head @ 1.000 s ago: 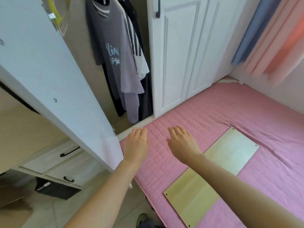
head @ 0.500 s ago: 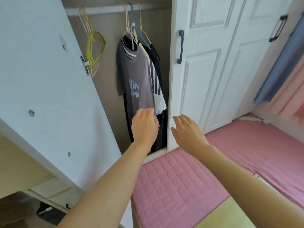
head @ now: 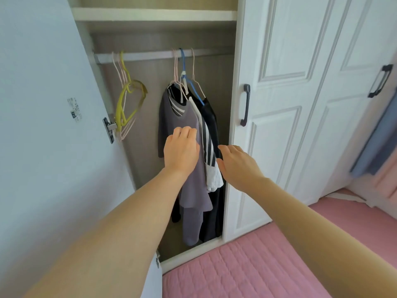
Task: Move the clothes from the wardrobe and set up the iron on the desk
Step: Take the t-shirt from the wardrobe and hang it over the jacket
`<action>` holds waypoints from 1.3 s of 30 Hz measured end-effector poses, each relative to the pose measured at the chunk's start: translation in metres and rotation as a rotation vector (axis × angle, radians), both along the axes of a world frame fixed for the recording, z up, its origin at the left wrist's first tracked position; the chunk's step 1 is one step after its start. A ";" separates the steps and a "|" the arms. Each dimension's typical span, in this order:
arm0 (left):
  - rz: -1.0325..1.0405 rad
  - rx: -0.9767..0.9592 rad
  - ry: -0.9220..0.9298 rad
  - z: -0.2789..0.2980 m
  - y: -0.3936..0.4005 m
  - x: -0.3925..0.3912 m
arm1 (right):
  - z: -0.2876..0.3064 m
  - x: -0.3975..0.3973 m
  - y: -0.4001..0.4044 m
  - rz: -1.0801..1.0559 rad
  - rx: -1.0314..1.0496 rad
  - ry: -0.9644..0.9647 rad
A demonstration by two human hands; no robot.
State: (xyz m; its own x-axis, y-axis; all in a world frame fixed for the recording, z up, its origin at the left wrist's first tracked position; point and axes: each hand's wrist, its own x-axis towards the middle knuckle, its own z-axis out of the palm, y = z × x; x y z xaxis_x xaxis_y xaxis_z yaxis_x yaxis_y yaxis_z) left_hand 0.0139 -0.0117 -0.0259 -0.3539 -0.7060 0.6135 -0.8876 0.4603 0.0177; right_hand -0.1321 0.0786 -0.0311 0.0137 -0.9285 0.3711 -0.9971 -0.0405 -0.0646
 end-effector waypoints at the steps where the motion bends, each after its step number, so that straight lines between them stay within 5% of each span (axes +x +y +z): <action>1: -0.009 -0.003 -0.018 0.005 -0.007 -0.003 | 0.003 -0.002 -0.010 0.007 -0.017 -0.006; 20: -0.079 -0.081 -0.187 0.020 -0.106 -0.011 | 0.043 0.005 -0.149 0.064 -0.145 -0.268; 26: -0.108 -0.101 -0.104 0.022 -0.122 -0.002 | 0.044 0.009 -0.167 0.034 -0.127 -0.210; 39: 0.020 0.267 0.270 0.068 -0.174 -0.010 | 0.049 0.021 -0.202 0.043 -0.116 -0.236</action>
State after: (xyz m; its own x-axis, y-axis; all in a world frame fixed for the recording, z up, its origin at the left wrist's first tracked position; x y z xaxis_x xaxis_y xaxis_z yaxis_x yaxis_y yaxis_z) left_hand 0.0042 -0.1856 0.0418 -0.1893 -0.8588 0.4760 -0.8431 0.3906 0.3695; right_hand -0.1115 -0.1231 0.0177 -0.0472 -0.8798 0.4731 -0.9522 -0.1035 -0.2875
